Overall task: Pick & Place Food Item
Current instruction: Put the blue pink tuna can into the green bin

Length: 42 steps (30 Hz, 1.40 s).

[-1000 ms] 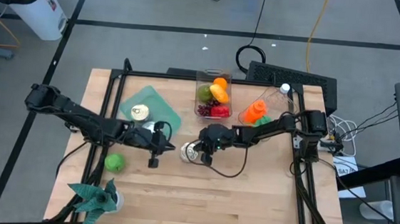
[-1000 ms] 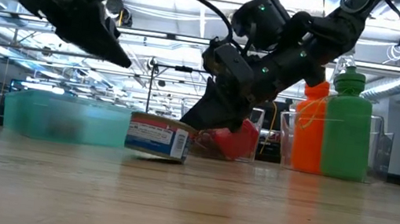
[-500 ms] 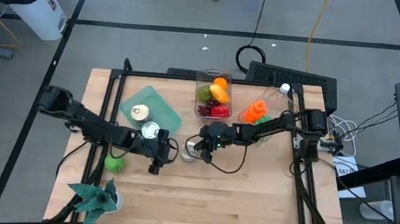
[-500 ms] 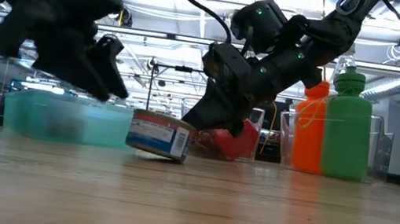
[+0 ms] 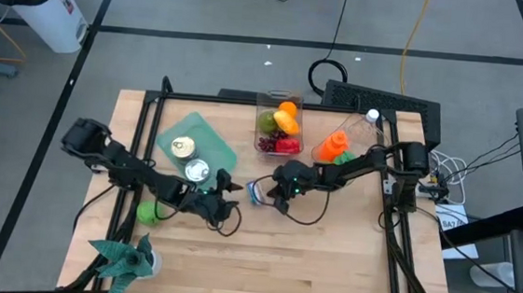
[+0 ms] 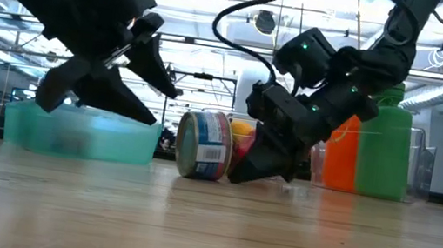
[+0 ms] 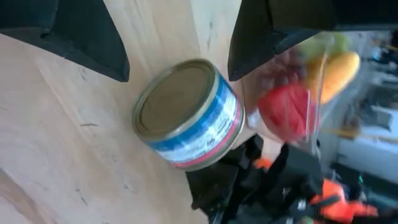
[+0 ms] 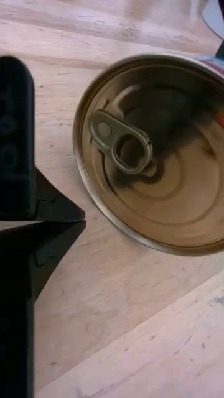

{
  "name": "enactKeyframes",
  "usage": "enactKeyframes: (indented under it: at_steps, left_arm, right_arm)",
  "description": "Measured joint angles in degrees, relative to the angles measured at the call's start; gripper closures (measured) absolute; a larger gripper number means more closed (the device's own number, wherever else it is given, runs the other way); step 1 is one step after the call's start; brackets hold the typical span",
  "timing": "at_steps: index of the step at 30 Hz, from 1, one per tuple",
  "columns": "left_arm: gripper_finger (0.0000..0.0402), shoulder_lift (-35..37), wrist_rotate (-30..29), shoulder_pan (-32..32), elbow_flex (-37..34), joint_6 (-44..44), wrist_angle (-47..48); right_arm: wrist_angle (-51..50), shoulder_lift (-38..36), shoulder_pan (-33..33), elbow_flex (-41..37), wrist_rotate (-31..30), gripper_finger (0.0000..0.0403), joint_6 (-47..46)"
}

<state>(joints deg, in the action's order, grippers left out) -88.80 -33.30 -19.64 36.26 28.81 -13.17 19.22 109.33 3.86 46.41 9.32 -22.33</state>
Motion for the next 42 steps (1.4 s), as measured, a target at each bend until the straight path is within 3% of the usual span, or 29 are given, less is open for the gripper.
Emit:
enactKeyframes:
  at_steps: [8,13,21,25,28,33,38,42]
  left_arm:
    - [0.0119,-1.0,-1.2,2.6,1.0,1.2,-3.8]
    - [0.0119,-0.7,-0.8,4.0,1.0,8.0,-3.9]
    - [0.0119,-0.7,6.5,4.7,1.8,16.5,-4.8]
    - [0.0119,-0.7,10.6,5.8,5.9,15.5,-3.6]
    - [0.0119,-0.7,15.5,7.7,9.2,13.9,2.5]
    - [0.0119,-0.7,22.2,9.7,12.9,13.5,12.1]
    - [0.0119,-0.7,23.3,11.4,13.2,13.4,12.8]
    - [0.0119,-0.8,28.0,13.2,13.2,12.5,14.8]
  right_arm:
    - [3.3,-0.8,-0.7,0.0,-0.3,0.0403,2.2]
    - [5.3,-3.0,-2.1,-0.2,-0.6,0.0403,4.7]
    - [10.0,-7.3,-2.8,-0.1,-7.6,0.0403,8.4]
    - [14.6,-7.5,-2.2,-0.1,-4.1,0.0403,9.9]
    - [15.8,-7.5,-1.1,0.0,-0.1,0.0403,9.9]
    - [15.3,-7.5,-0.5,0.0,0.1,0.0403,10.0]
    - [13.6,-7.6,-0.5,0.0,0.0,0.0403,10.0]
    - [13.2,-7.6,-0.4,0.0,-0.2,0.0403,10.0]
